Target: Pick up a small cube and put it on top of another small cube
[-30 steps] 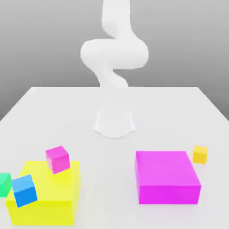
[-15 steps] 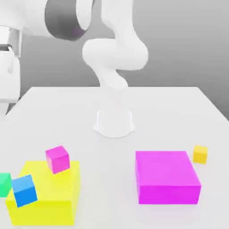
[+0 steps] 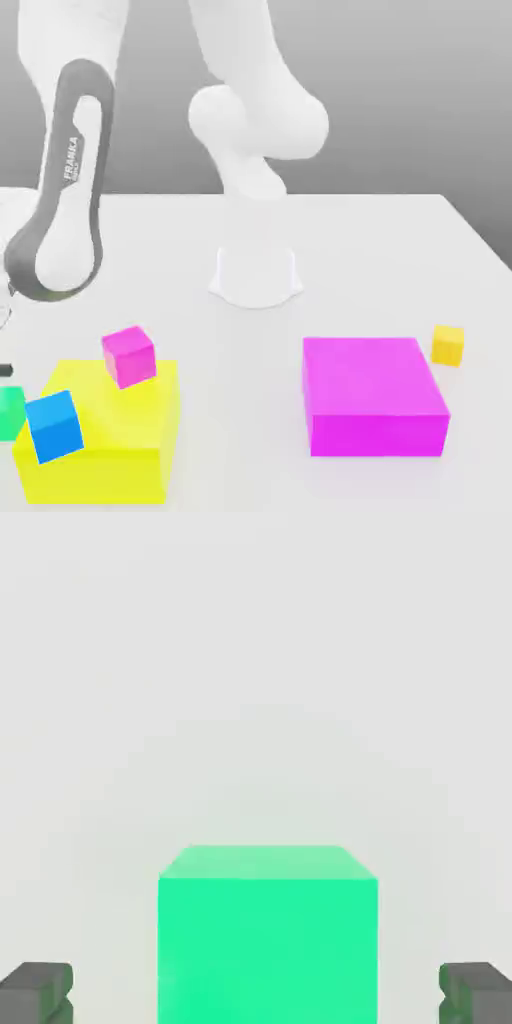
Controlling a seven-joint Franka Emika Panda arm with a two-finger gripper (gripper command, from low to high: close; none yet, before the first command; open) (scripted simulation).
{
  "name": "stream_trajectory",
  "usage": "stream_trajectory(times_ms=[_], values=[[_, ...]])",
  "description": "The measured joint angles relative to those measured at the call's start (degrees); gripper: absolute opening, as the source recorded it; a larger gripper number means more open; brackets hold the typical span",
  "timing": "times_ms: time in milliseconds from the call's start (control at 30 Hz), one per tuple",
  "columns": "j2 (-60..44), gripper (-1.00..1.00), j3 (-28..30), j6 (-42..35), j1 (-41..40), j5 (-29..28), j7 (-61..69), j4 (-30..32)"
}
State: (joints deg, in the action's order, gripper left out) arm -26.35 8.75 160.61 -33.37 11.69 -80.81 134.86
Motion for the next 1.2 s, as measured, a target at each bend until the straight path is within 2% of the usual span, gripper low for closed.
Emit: stream_trajectory(times_ms=[233,400,600,900,967,1067,1100,1200], values=[[1.0,-1.00,0.3,-0.7,0.2,-0.4,-0.4,0.2],[10.7,-1.00,2.5,-7.6,2.7,-5.0,-2.9,2.9],[23.4,-1.00,0.2,-14.3,6.7,-10.7,-2.9,8.5],[42.2,-1.00,-3.8,-24.5,12.0,-13.3,1.7,17.0],[43.3,-1.00,-4.3,-24.0,12.8,-13.3,2.6,18.7],[39.2,-1.00,-4.4,-17.8,13.1,-13.0,3.1,20.7],[37.5,1.00,-4.4,-15.6,13.2,-12.9,3.2,21.3],[37.5,1.00,-4.4,-15.6,13.2,-12.9,3.2,21.3]])
